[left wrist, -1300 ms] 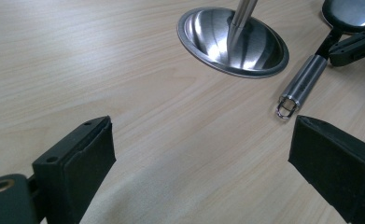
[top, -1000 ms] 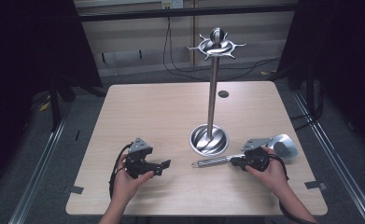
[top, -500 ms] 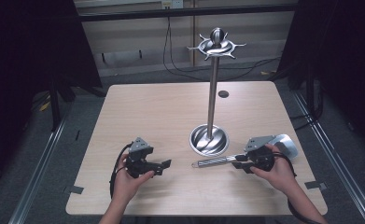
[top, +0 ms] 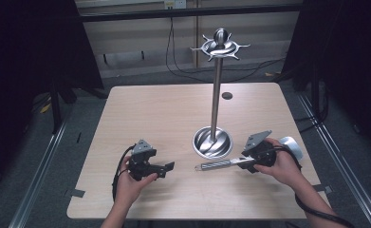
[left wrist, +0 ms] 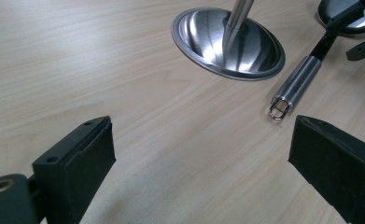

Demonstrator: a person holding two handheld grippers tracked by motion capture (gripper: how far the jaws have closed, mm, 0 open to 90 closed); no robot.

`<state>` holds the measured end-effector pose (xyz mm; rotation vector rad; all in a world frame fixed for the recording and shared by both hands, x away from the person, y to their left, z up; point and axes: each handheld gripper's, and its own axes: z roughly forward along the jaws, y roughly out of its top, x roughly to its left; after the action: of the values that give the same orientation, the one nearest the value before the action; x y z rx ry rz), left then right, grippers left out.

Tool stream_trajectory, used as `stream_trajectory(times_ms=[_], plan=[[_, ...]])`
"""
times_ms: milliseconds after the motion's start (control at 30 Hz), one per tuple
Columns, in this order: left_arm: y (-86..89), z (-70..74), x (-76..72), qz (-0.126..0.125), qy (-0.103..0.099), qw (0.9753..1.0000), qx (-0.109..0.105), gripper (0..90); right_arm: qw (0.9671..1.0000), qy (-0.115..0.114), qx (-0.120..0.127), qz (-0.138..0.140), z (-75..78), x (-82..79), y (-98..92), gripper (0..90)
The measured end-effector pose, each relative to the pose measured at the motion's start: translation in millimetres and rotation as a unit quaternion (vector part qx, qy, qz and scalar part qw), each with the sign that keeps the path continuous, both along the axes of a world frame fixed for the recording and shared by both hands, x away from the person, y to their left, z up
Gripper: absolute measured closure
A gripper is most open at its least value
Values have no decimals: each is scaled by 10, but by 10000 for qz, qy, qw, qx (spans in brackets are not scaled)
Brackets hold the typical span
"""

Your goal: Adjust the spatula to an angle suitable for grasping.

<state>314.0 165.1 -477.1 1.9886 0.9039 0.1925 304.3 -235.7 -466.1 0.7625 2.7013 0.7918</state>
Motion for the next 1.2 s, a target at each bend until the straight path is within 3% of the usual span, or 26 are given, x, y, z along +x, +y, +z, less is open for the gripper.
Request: stream_trajectory(times_ms=[167,433,533,633,1000,1200], plan=[[0,2,0,7,-11,10000,-5,67,9994,-33,-287,212,-14,89,89,439],[22,26,0,35,-46,10000,32,67,9987,266,-388,195,-127,168,164,441],[29,47,-1,38,-75,10000,-18,67,9988,330,-298,215,-150,159,189,472],[31,62,-7,48,-117,9999,5,67,9985,305,-390,224,-134,154,204,548],[39,89,-18,50,-141,9999,-12,68,9972,488,-455,340,-112,85,258,592],[30,90,-21,49,-134,9999,-42,68,9949,621,-610,515,-88,39,318,634]])
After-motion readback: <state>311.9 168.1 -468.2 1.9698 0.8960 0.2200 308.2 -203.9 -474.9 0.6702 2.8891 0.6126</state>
